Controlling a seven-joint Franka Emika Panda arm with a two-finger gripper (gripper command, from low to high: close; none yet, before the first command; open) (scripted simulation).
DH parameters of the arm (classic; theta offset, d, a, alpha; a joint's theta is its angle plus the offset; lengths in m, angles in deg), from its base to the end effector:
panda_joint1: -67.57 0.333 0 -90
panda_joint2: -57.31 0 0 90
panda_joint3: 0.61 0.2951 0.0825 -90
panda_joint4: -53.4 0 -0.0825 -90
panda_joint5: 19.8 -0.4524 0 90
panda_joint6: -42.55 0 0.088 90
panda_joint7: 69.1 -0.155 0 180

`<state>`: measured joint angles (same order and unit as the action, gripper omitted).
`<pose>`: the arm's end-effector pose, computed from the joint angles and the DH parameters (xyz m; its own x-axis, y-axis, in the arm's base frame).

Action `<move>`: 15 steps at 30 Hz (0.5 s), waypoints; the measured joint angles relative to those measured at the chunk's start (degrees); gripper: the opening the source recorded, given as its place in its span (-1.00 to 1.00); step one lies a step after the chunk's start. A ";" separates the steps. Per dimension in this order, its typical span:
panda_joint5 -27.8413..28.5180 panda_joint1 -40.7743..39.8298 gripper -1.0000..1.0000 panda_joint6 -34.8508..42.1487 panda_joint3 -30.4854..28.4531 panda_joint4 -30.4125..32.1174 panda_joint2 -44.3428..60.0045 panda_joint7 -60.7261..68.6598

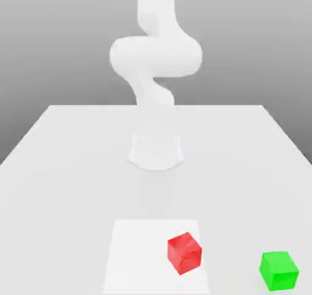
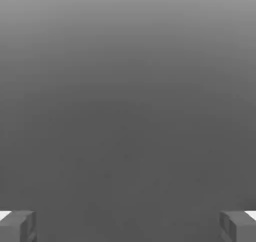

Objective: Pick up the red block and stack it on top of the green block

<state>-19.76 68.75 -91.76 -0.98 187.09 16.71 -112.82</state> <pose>0.4951 0.0066 0.6101 0.5545 -0.6842 0.4738 -0.5085 -0.7292 -0.4580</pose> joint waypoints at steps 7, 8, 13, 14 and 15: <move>-0.21 3.04 0.00 -7.20 -0.84 5.42 14.90 6.26; -0.27 3.43 0.00 -8.21 -0.92 6.17 16.98 7.15; -0.61 5.10 0.00 -13.23 -1.05 9.95 27.36 11.66; -0.65 5.40 0.00 -14.21 -1.04 10.69 29.44 12.55; -0.72 5.63 0.00 -15.22 -0.96 11.45 31.52 13.44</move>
<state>-20.48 74.38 -106.99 -1.94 198.54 48.23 -99.38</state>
